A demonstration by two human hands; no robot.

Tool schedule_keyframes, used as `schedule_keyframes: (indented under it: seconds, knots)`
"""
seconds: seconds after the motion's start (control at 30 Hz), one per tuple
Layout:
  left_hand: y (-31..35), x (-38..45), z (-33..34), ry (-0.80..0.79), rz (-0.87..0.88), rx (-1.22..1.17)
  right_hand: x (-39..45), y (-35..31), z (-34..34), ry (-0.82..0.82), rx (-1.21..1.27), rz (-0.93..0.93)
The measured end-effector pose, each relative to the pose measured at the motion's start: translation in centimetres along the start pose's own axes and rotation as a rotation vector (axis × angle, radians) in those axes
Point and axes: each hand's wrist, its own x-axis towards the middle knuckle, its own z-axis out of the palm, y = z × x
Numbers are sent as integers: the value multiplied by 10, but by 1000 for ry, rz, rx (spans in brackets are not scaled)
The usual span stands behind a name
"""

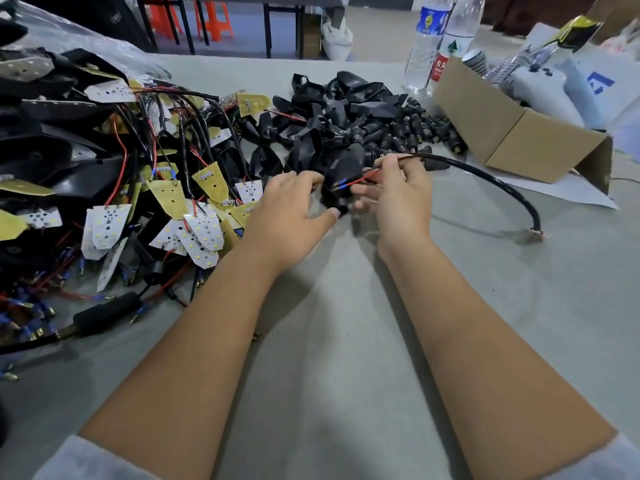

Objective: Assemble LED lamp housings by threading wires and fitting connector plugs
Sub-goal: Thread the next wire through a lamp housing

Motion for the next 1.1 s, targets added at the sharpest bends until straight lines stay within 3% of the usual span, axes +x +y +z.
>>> schedule_keyframes:
  seconds: [0.1,0.27,0.43,0.63,0.83,0.93,1.0,1.1]
  knots:
    - [2,-2,-1,29,-36,-73,-7,-5,3,-110,57,38]
    - [3,-1,-3,48,-29,3,-10,-8,1,-194,75,72]
    - [1,1,-2,39,-15,93,-2,-9,1,-40,126,-46]
    - [2,2,-1,54,5,109,5,-7,-6,61,255,45]
    - [12,-4,-12,349,-17,-429,-2,-6,-2,-109,231,42]
    - [12,-3,-13,344,-109,-603,-6,-8,-2,-241,221,73]
    - [9,-1,-12,347,-111,-583,-9,-9,-2,-318,238,107]
    - [7,1,-11,418,-54,-310,-10,-9,-1,-389,227,129]
